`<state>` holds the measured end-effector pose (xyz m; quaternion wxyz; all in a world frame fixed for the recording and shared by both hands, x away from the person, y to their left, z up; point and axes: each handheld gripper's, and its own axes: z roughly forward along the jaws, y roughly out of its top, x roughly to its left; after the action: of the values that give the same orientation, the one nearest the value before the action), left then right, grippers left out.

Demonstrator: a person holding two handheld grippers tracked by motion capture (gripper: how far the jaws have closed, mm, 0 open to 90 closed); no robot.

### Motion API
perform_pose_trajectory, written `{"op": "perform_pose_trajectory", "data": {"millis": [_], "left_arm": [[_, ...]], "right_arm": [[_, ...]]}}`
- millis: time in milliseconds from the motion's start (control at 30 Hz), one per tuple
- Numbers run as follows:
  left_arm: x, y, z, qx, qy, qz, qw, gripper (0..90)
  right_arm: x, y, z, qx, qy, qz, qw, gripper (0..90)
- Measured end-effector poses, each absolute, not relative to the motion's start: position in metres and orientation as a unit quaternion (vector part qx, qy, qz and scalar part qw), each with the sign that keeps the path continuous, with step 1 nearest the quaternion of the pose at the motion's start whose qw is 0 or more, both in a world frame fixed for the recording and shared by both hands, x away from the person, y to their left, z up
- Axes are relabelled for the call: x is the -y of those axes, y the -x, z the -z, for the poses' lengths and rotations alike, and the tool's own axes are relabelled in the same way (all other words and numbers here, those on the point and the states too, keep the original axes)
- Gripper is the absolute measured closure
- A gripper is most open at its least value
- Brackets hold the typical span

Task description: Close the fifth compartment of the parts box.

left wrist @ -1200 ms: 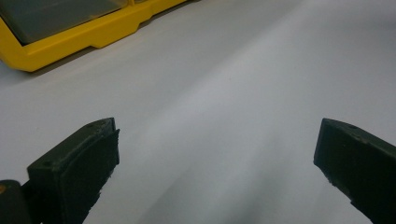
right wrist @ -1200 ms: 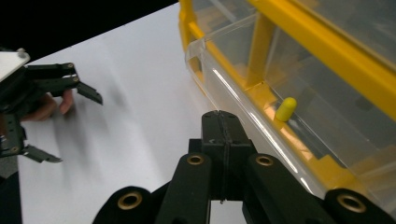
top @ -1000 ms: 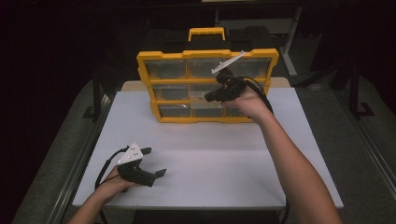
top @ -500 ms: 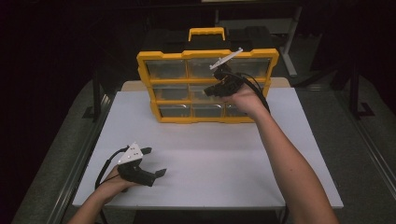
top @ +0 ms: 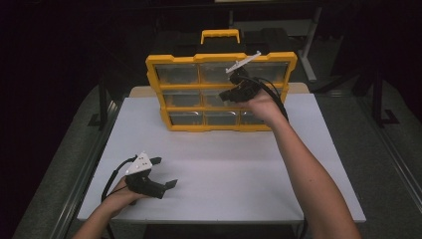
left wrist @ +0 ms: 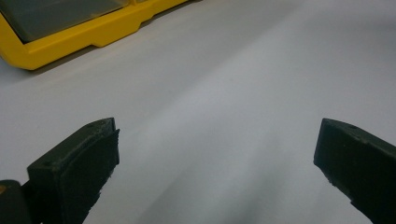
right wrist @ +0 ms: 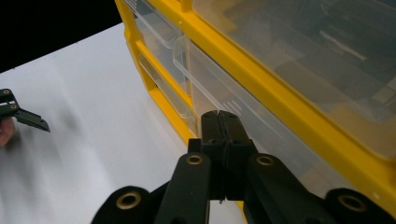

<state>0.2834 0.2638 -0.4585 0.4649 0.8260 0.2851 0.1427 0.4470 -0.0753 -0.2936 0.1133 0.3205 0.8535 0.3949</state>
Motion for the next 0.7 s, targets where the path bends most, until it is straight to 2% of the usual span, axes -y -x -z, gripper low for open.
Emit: {"op": "perform_pose_trajectory", "data": {"millis": [300, 367, 400, 500, 567, 600, 700], "left_arm": [[-0.265, -0.282, 0.458, -0.285, -0.826, -0.145, 0.464, 0.0], [-0.264, -0.282, 0.458, -0.284, -0.826, -0.145, 0.464, 0.0], [-0.264, -0.282, 0.458, -0.284, -0.826, -0.145, 0.464, 0.0], [-0.264, -0.281, 0.458, -0.283, -0.827, -0.145, 0.464, 0.0], [-0.264, -0.281, 0.458, -0.283, -0.827, -0.144, 0.464, 0.0], [-0.264, -0.282, 0.458, -0.284, -0.826, -0.145, 0.464, 0.0], [-0.264, -0.282, 0.459, -0.284, -0.827, -0.144, 0.464, 0.0]], "right_arm": [[0.089, -0.434, 0.305, -0.843, -0.327, -0.415, 0.101, 72.0], [0.095, -0.427, 0.31, -0.837, -0.333, -0.423, 0.101, 63.4], [0.095, -0.427, 0.31, -0.837, -0.333, -0.423, 0.101, 63.4], [0.101, -0.419, 0.317, -0.832, -0.335, -0.428, 0.109, 50.5], [0.103, -0.417, 0.318, -0.832, -0.336, -0.428, 0.112, 48.0], [0.105, -0.413, 0.321, -0.831, -0.335, -0.429, 0.115, 43.0], [0.108, -0.409, 0.326, -0.832, -0.333, -0.426, 0.122, 37.3]]}}
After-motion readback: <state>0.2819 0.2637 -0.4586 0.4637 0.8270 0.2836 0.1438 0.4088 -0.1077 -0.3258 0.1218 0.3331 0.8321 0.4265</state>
